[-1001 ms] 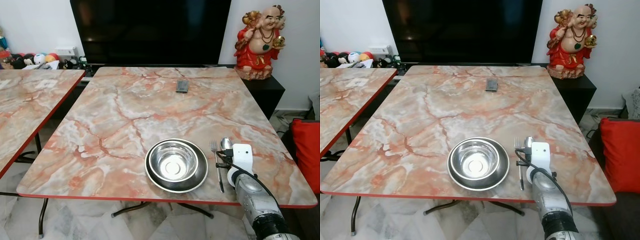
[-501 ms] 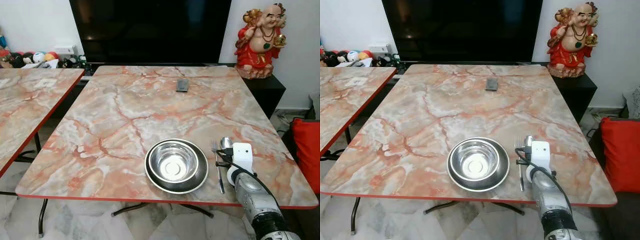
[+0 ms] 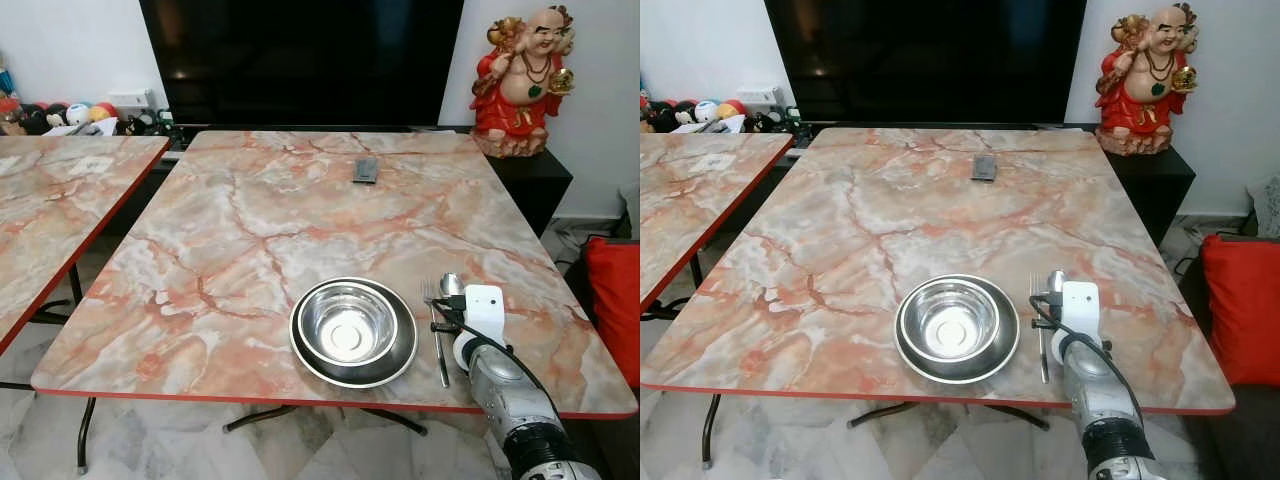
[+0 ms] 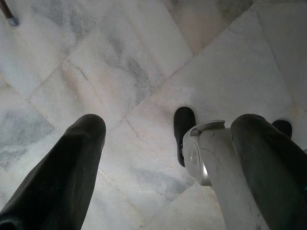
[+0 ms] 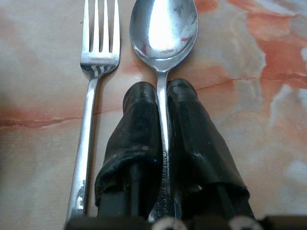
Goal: Setting the table
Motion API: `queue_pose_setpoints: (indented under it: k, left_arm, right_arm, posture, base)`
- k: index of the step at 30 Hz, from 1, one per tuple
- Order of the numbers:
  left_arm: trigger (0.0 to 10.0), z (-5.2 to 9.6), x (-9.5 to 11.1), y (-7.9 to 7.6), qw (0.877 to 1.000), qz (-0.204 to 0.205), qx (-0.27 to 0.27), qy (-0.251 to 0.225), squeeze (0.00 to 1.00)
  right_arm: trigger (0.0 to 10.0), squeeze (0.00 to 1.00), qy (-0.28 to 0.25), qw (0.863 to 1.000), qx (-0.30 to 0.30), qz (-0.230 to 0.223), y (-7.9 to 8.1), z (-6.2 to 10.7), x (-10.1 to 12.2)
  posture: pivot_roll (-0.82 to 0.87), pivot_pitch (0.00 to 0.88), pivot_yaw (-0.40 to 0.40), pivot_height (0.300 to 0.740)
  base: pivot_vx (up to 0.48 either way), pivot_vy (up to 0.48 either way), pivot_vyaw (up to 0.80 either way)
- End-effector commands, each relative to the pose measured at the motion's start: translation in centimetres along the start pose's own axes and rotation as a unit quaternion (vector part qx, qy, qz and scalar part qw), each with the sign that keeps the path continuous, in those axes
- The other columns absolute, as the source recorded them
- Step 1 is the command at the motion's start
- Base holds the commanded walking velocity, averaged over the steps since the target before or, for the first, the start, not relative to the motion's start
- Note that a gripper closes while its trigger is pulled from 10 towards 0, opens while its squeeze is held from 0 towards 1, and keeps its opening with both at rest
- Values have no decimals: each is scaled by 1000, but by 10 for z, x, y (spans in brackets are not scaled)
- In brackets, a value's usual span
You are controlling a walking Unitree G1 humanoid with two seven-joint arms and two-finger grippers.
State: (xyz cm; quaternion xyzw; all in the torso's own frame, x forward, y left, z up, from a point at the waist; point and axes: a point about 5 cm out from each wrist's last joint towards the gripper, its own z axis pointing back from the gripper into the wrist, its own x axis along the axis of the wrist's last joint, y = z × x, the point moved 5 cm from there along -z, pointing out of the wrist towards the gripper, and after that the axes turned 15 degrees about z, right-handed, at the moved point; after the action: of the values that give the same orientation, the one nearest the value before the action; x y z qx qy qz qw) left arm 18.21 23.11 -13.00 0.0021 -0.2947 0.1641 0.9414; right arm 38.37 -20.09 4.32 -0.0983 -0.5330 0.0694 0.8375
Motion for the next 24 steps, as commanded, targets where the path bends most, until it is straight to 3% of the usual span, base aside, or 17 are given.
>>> queue_pose_setpoints:
  k: [1, 10, 12, 13, 14, 15, 16, 17, 24]
  left_arm:
    - [10000, 1, -2, 5, 1000, 2, 8, 6, 0]
    - [10000, 1, -2, 5, 1000, 1, 8, 6, 0]
    - [10000, 1, -2, 5, 1000, 1, 8, 6, 0]
    - [10000, 1, -2, 5, 1000, 2, 8, 6, 0]
    - [10000, 1, -2, 5, 1000, 2, 8, 6, 0]
    - [10000, 1, -2, 5, 1000, 2, 8, 6, 0]
    - [10000, 1, -2, 5, 1000, 2, 8, 6, 0]
    - [10000, 1, -2, 5, 1000, 2, 8, 6, 0]
    - [10000, 1, -2, 5, 1000, 2, 8, 7, 0]
  right_arm:
    - [10000, 0, -2, 1000, 6, -3, 4, 0, 4]
    - [10000, 0, -1, 1000, 10, -2, 6, 2, 3]
    - [10000, 59, -1, 1000, 10, -2, 7, 2, 3]
    - [10000, 522, 0, 1000, 11, -2, 7, 2, 3]
    - [10000, 718, 0, 1000, 11, -2, 7, 2, 3]
    - [10000, 686, 1, 1000, 10, -1, 7, 2, 3]
    - [10000, 502, 2, 1000, 9, 0, 6, 3, 3]
    - [10000, 0, 3, 1000, 8, 1, 6, 3, 2]
    - [10000, 0, 8, 1000, -1, 3, 2, 4, 0]
  posture:
    - [-3, 0, 31, 740]
    - [-1, 0, 29, 740]
    - [-1, 0, 28, 740]
    - [-1, 0, 28, 740]
    - [-1, 0, 28, 740]
    - [-2, 0, 28, 740]
    - [-2, 0, 28, 740]
    - [-2, 0, 28, 740]
    - [-2, 0, 28, 740]
  base:
    - [0, 0, 0]
    - [0, 0, 0]
    - [0, 0, 0]
    - [0, 0, 0]
    - [0, 0, 0]
    - [0, 0, 0]
    - [0, 0, 0]
    - [0, 0, 0]
    - [0, 0, 0]
